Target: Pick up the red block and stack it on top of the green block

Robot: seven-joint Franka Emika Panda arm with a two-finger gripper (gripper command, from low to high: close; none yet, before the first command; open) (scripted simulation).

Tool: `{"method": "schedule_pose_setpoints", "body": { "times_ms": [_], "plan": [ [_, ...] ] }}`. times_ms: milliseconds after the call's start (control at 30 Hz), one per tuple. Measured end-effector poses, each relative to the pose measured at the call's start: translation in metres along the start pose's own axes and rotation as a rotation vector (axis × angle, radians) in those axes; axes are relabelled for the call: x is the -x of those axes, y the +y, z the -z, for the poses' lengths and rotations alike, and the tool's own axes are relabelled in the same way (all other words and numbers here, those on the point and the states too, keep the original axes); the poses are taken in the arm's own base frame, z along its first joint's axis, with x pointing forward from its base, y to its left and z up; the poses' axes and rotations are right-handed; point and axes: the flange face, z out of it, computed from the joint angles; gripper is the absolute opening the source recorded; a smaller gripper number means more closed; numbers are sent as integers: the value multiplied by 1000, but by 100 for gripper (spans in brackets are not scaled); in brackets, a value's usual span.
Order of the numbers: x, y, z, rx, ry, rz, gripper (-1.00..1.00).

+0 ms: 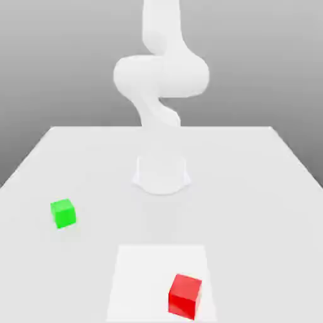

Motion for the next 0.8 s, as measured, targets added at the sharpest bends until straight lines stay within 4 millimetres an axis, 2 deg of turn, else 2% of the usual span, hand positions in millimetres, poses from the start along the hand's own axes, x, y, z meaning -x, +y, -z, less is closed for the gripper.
{"method": "schedule_pose_setpoints", "body": {
  "times_ms": [200,400,600,800],
  "plan": [
    [20,10,-123,125,-134,-84,0],
    [61,38,-233,266,-243,-160,0],
    [118,85,-326,424,-329,-227,0],
    [182,147,-397,590,-386,-285,0]
  ]
}}
